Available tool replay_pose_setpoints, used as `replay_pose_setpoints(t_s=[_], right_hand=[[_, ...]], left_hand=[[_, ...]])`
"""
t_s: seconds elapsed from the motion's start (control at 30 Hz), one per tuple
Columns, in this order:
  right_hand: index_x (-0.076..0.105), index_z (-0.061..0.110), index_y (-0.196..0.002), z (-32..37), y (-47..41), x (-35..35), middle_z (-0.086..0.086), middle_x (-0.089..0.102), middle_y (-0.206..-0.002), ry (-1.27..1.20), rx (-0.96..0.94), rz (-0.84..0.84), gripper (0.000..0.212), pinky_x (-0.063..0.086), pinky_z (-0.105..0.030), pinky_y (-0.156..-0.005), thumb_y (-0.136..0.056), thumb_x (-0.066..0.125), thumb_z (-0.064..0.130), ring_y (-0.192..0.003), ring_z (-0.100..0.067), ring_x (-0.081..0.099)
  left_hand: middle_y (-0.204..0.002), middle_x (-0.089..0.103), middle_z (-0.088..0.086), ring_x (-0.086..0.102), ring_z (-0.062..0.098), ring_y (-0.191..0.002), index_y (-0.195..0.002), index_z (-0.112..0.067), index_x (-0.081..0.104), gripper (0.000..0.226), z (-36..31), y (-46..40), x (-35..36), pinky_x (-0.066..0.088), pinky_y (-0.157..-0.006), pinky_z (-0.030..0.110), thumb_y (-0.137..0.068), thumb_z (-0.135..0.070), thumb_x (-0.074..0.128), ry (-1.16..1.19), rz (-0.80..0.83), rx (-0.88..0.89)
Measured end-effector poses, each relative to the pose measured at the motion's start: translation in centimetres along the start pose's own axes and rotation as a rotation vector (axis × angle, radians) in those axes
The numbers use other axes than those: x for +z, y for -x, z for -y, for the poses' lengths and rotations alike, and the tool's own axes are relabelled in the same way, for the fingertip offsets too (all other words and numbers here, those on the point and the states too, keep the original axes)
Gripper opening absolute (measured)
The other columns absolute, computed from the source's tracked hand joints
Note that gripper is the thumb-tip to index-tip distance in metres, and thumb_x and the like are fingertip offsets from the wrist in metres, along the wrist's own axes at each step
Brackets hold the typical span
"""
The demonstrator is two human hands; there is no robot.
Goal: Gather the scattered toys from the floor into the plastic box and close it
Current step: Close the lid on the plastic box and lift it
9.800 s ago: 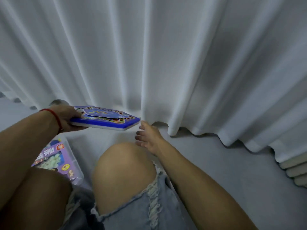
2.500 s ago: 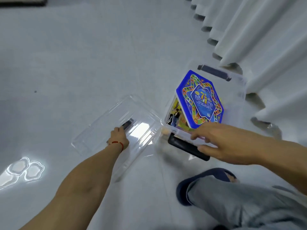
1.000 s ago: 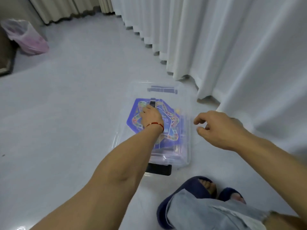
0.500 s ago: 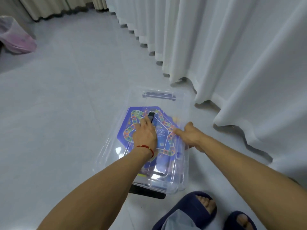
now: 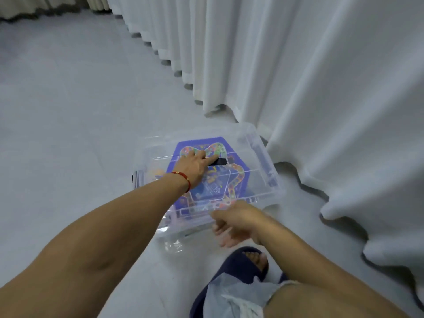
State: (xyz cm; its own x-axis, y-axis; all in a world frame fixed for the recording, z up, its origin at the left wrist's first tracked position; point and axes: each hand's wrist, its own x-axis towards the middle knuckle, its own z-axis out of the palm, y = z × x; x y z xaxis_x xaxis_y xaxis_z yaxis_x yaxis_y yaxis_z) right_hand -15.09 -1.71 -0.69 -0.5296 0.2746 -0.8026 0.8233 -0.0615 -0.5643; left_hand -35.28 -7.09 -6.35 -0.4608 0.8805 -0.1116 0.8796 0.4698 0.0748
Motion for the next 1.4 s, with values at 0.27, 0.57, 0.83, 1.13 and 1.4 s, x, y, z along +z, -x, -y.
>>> replay_pose_setpoints(t_s=[0.27, 0.57, 0.83, 1.13, 1.4], right_hand=[[0.067, 0.012, -0.107, -0.8, -4.5, -12.1, -0.014, 0.067, -0.107, 0.532, -0.325, -0.872, 0.035, 0.052, -0.039, -0.083, -0.087, 0.052, 0.037, -0.099, -0.035, 0.06], [0.063, 0.008, -0.123, 0.0, -10.7, -14.9, -0.01, 0.063, -0.118, 0.041, -0.137, -0.507, 0.068, 0.046, -0.033, -0.083, -0.093, 0.047, 0.066, -0.097, -0.028, 0.06], [0.062, 0.005, -0.116, -2.1, -11.7, -12.5, -0.017, 0.057, -0.118, 0.371, -0.261, -0.935, 0.072, 0.054, -0.048, -0.086, -0.092, 0.036, 0.068, -0.106, -0.038, 0.058], [0.065, 0.002, -0.095, -4.0, -11.4, -9.6, -0.016, 0.053, -0.095, 0.517, -0.195, -1.088, 0.052, 0.057, -0.049, -0.067, -0.097, 0.044, 0.049, -0.083, -0.035, 0.058], [0.036, 0.001, -0.143, -2.5, -10.9, -8.8, -0.023, 0.057, -0.127, 0.564, -0.23, -1.031, 0.051, 0.053, -0.05, -0.086, -0.104, 0.034, 0.034, -0.109, -0.04, 0.059]], left_hand=[[-0.143, 0.034, 0.009, 0.034, 0.04, -0.131, -0.148, -0.042, 0.028, 0.055, -2.6, 2.7, 3.0, 0.021, -0.113, 0.054, -0.099, -0.023, 0.044, 0.009, -0.129, -0.148], [-0.165, -0.014, 0.003, -0.02, 0.041, -0.147, -0.15, -0.053, -0.006, 0.064, -3.2, 3.1, 4.4, -0.006, -0.11, 0.071, -0.088, -0.067, -0.005, -0.028, -0.068, -0.232], [-0.163, -0.021, -0.002, -0.026, 0.037, -0.146, -0.147, -0.056, -0.014, 0.06, -1.6, 2.0, 3.6, -0.009, -0.112, 0.068, -0.089, -0.071, -0.004, -0.008, -0.026, -0.128], [-0.164, -0.018, -0.007, -0.025, 0.034, -0.147, -0.145, -0.061, -0.01, 0.055, 1.1, 1.0, 2.7, -0.012, -0.113, 0.066, -0.095, -0.071, 0.009, -0.024, 0.0, 0.054], [-0.161, 0.026, 0.007, 0.018, 0.034, -0.15, -0.154, -0.032, 0.026, 0.059, 1.8, 3.3, 2.5, 0.008, -0.117, 0.065, -0.099, -0.056, 0.027, -0.056, -0.205, -0.273]])
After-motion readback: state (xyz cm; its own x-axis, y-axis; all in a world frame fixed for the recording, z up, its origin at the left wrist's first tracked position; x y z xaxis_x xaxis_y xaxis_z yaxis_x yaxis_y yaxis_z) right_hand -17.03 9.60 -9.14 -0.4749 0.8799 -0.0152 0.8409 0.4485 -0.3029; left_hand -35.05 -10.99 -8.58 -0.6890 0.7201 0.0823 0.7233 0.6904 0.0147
